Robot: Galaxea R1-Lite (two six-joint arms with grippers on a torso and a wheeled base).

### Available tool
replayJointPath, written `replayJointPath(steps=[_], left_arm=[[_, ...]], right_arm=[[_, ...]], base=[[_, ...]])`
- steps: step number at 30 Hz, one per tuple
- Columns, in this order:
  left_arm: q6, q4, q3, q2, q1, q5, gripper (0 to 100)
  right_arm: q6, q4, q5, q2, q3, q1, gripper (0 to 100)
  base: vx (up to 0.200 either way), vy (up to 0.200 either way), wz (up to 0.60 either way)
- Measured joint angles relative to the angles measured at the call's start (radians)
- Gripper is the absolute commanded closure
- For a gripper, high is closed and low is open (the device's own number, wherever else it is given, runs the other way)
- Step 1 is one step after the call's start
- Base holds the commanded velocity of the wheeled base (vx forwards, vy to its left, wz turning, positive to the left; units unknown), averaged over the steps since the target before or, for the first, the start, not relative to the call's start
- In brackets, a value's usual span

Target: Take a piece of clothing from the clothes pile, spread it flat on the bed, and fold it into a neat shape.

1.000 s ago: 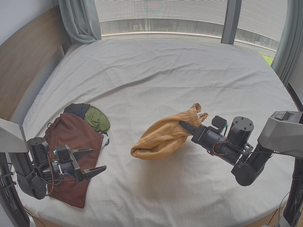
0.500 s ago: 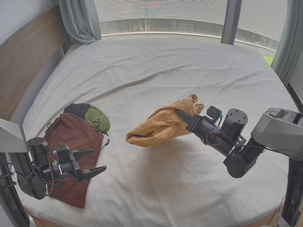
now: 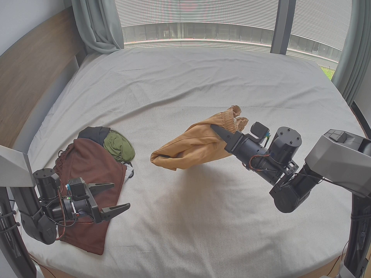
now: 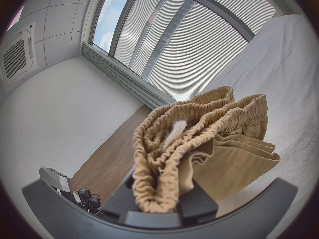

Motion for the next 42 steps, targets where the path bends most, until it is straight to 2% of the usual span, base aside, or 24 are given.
replayJointPath(steps=[17,42], left_arm=[[0.0,0.0,0.009,0.002,0.0,0.0,0],[-0.001,0.0,0.011,0.01,0.001,-0.001,0]], right_arm=[[0.0,0.063,0.011,0.068,-0.164,-0.017,100],[0.0,0.242,0.011,0.181,-0.467,-0.041,100]], base=[[0.0,0.0,0.0],[0.0,0.0,0.0]])
